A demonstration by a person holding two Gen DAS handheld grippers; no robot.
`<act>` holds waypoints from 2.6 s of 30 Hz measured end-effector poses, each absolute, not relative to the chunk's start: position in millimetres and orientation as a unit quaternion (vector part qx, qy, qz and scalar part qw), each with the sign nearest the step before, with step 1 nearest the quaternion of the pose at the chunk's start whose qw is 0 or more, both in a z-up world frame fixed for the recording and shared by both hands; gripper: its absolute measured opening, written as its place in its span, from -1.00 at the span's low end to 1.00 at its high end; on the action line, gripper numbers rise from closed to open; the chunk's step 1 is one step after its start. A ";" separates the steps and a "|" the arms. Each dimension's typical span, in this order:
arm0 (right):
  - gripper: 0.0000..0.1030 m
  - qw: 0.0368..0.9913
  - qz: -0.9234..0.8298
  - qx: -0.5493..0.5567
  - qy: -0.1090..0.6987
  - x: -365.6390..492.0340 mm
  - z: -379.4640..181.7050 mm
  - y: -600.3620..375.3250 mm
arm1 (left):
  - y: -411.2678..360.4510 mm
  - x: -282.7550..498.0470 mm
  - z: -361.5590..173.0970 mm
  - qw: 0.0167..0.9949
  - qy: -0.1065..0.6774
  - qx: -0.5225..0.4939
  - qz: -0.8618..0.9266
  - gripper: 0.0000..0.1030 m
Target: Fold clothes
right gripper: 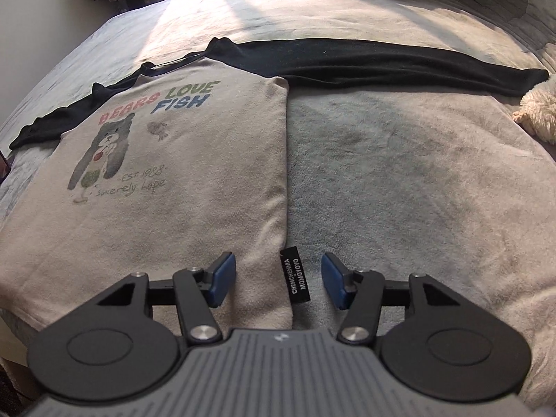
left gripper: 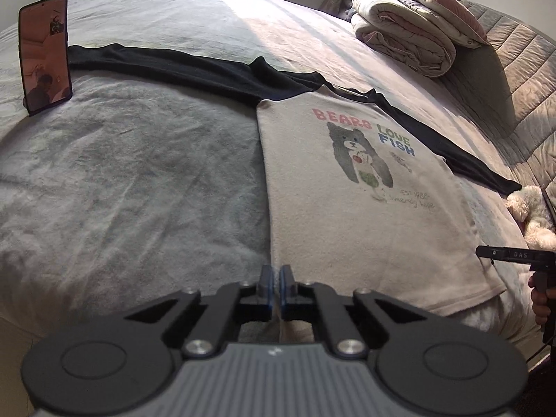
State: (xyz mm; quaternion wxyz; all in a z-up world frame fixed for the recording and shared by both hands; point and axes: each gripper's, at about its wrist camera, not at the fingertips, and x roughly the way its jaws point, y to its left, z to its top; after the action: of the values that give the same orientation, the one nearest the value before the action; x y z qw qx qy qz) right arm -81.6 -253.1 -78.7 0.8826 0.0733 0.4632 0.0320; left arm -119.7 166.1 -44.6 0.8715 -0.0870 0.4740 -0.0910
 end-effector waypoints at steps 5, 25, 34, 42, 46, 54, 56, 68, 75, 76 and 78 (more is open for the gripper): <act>0.10 0.880 0.039 0.068 0.469 -84.7 -73.6 -254.8 | 181.1 -110.8 -59.3 0.860 0.498 -0.090 -0.066 -0.86; 0.10 0.913 0.036 0.069 0.402 -5.9 -49.9 -213.7 | 199.7 57.2 -68.5 0.893 0.391 -0.224 0.016 0.02; 0.10 0.932 0.126 0.037 0.338 124.9 -49.2 -134.7 | 246.2 105.1 -103.3 0.869 0.316 -0.378 0.045 -0.19; 0.10 0.928 0.171 0.025 0.329 230.0 -76.7 -83.0 | 235.5 118.3 -105.0 0.882 0.305 -0.350 0.084 -0.85; 0.09 0.920 0.184 0.027 0.344 257.1 -90.9 -72.7 | 236.3 117.9 -103.6 0.873 0.305 -0.368 0.094 -0.86; -0.88 0.946 0.179 0.020 0.270 247.9 -82.5 -68.2 | 223.3 112.3 -93.9 0.878 0.306 -0.342 0.137 -0.89; -0.88 0.945 0.166 0.017 0.283 254.5 -89.8 -64.0 | 220.6 113.2 -94.4 0.883 0.310 -0.322 0.141 -0.89; -0.16 0.944 0.134 0.017 0.301 237.3 -62.8 -81.2 | 233.6 107.7 -78.2 0.881 0.301 -0.332 0.154 -0.18; -0.16 0.948 0.075 -0.026 0.308 193.2 -45.9 -132.8 | 213.5 100.2 -72.4 0.888 0.296 -0.350 0.039 -0.05; -0.16 0.948 0.064 -0.022 0.310 190.8 -46.9 -142.9 | 207.4 100.5 -73.1 0.887 0.299 -0.352 0.017 -0.05; -0.16 0.948 0.040 -0.005 0.317 189.4 -51.2 -164.9 | 195.3 101.6 -74.6 0.883 0.305 -0.356 -0.022 -0.05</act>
State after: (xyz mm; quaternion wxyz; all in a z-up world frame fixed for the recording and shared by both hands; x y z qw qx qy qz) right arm 189.4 -164.9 -51.2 0.9477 -0.0053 0.3167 0.0398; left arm 101.6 195.3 -74.6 0.8832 -0.3557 0.3048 -0.0224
